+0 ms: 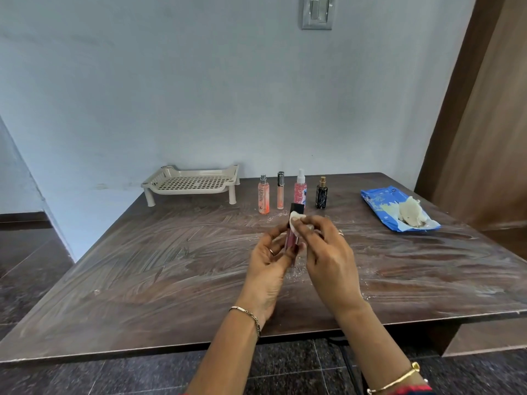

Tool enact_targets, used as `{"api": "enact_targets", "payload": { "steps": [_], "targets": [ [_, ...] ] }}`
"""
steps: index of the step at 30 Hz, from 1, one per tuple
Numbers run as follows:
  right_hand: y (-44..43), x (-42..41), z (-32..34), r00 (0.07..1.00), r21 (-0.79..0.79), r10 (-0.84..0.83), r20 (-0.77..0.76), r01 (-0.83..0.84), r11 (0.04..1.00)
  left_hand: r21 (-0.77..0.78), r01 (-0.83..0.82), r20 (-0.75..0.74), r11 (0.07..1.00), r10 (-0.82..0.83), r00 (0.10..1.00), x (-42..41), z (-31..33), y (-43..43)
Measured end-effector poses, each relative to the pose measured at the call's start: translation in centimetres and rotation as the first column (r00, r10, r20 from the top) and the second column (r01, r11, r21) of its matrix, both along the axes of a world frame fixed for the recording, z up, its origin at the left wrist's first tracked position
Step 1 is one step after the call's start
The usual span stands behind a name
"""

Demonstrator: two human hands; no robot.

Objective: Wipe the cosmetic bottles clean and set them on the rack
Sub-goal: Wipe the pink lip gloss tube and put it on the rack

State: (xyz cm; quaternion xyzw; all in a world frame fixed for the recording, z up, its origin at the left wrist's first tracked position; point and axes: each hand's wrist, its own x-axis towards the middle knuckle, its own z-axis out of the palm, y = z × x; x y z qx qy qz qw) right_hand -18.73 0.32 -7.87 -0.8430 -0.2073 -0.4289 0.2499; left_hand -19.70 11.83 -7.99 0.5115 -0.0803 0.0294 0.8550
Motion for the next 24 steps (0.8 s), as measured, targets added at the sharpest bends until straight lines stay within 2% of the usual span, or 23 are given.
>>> {"api": "enact_targets", "payload": {
  "steps": [5,12,20,22,24],
  "targets": [
    [-0.1,0.9,2.0,1.0,0.086,-0.01,0.02,0.008,0.996,0.117,-0.014,0.004,0.993,0.013,1.0,0.1,-0.1,0.2],
    [-0.2,0.5,3.0,0.982,0.184,0.124,-0.146,-0.096,0.978,0.184,-0.082,0.039,0.98,0.076,0.996,0.7,-0.5,0.6],
    [0.0,-0.6,3.0,0.991,0.139,0.121,0.064,-0.129,0.982,0.208,-0.079,0.073,0.975,0.065,0.995,0.8,-0.2,0.9],
    [0.2,-0.7,2.5,0.991,0.218,0.117,0.06,-0.128,0.968,0.207,-0.083,0.086,0.975,0.066,0.994,0.8,-0.1,1.0],
    [0.3,-0.7,2.0,0.985,0.432,0.174,-0.009,-0.153,0.889,0.207,-0.092,0.096,0.974,0.073,0.993,0.7,0.0,1.1]
  ]
}}
